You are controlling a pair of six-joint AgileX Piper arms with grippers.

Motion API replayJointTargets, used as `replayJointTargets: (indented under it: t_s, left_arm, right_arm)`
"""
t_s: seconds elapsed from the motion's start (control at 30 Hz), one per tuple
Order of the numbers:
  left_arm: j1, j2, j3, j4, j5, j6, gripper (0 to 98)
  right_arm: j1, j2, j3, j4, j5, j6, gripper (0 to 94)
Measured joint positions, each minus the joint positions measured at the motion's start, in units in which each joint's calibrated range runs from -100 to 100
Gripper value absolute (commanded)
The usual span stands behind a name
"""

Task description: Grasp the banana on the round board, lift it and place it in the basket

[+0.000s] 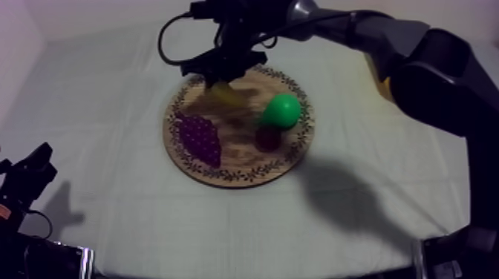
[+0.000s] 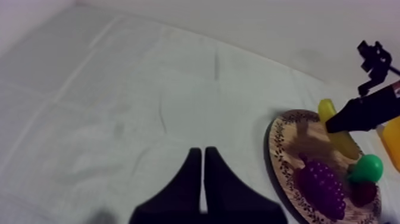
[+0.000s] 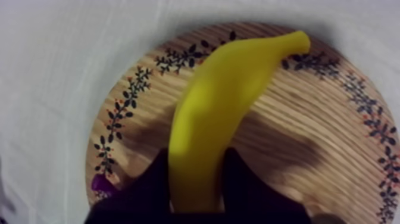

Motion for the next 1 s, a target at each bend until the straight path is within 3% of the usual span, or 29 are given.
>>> replayJointTargets:
  t_s: [0.53,0.77,1.0]
  left_arm:
    - [0.0,0.0,0.0,0.0,0.0,0.0,0.1]
    - [0.0,0.0,0.0,0.0,0.0,0.0,0.1]
    - [0.0,0.0,0.0,0.0,0.0,0.0,0.1]
  right_arm:
    - [5.2,-27.3,21.9,1.7,-3.9,0.9,5.5]
    - [10.8,-38.9,29.4,2.1,-2.9,2.2,5.7]
    - [17.3,-41.9,31.4,2.1,-2.9,3.6,5.8]
